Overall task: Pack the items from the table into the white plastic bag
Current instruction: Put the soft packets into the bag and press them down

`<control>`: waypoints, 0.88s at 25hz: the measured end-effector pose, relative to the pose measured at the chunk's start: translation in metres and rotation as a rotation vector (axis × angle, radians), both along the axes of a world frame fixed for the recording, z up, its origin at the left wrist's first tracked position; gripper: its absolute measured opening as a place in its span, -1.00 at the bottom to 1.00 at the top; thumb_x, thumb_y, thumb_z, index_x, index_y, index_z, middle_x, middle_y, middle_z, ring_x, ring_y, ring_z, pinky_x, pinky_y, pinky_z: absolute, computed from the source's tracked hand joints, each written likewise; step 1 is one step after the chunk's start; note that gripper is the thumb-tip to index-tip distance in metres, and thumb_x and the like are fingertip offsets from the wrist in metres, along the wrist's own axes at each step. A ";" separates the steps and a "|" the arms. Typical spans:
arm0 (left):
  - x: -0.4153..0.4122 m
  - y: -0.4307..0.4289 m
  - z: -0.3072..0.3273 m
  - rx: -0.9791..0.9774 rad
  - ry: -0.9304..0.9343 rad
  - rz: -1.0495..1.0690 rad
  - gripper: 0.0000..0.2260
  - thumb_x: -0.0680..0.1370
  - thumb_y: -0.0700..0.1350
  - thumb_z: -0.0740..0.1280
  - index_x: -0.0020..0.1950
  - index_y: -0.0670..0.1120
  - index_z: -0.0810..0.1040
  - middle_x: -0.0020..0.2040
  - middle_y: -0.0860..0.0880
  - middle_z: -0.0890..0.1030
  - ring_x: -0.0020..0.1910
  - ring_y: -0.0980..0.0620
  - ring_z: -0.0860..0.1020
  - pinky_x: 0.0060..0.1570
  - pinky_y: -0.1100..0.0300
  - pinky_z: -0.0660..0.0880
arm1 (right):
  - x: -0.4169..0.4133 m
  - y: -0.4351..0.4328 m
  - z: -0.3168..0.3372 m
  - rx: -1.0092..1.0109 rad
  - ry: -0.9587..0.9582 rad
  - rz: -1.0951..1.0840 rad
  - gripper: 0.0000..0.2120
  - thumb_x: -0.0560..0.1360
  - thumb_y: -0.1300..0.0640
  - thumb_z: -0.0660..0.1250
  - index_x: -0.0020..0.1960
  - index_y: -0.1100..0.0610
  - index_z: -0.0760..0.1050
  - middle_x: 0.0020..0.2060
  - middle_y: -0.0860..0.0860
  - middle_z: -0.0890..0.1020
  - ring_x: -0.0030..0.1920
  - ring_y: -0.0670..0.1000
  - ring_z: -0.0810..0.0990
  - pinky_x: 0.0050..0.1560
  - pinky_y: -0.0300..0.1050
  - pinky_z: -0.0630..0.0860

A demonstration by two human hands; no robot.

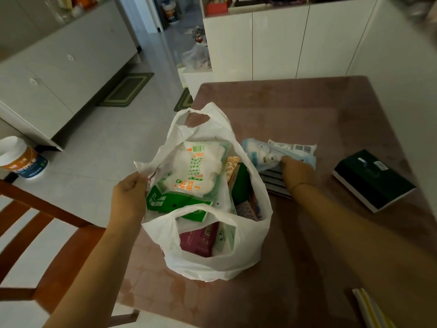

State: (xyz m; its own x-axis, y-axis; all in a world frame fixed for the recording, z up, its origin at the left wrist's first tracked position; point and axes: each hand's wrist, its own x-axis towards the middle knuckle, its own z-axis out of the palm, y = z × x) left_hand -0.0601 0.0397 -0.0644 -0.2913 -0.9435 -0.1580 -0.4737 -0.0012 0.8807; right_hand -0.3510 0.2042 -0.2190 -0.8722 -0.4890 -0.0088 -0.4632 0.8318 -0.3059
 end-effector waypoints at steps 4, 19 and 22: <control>0.002 -0.005 0.005 0.020 0.052 -0.039 -0.73 0.63 -0.11 0.12 -0.18 0.06 0.55 -0.24 -0.02 0.58 -0.24 -0.05 0.56 -0.17 0.00 0.56 | -0.006 0.007 0.081 -0.579 -0.025 -0.082 -0.59 0.52 0.02 0.03 0.25 0.15 0.47 -0.01 0.25 0.63 -0.12 0.20 0.57 -0.16 0.00 0.53; 0.008 -0.012 0.009 0.131 0.105 -0.125 -0.82 0.60 0.04 0.17 0.01 0.12 0.57 -0.20 0.12 0.56 -0.23 0.07 0.52 -0.31 0.26 0.41 | 0.112 -0.083 0.126 -0.202 -0.304 1.028 -0.48 0.46 0.51 0.09 0.24 0.09 0.53 0.37 0.08 0.43 0.41 0.07 0.28 0.43 -0.16 0.08; 0.008 -0.016 0.008 0.120 0.116 -0.125 -0.81 0.61 0.01 0.16 0.02 0.13 0.58 -0.19 0.06 0.56 -0.18 0.01 0.51 -0.27 0.23 0.42 | 0.104 -0.103 0.121 -0.064 -0.312 1.031 -0.44 0.47 0.49 0.10 0.19 -0.05 0.56 0.46 -0.04 0.29 0.50 0.04 0.10 0.51 0.12 -0.12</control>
State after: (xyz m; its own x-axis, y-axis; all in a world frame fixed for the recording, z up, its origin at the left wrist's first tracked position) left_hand -0.0517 0.0236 -0.0569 -0.4279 -0.8752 -0.2259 -0.3719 -0.0574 0.9265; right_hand -0.2473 0.1016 -0.0984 -0.0036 -0.9941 -0.1080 -0.8256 0.0639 -0.5606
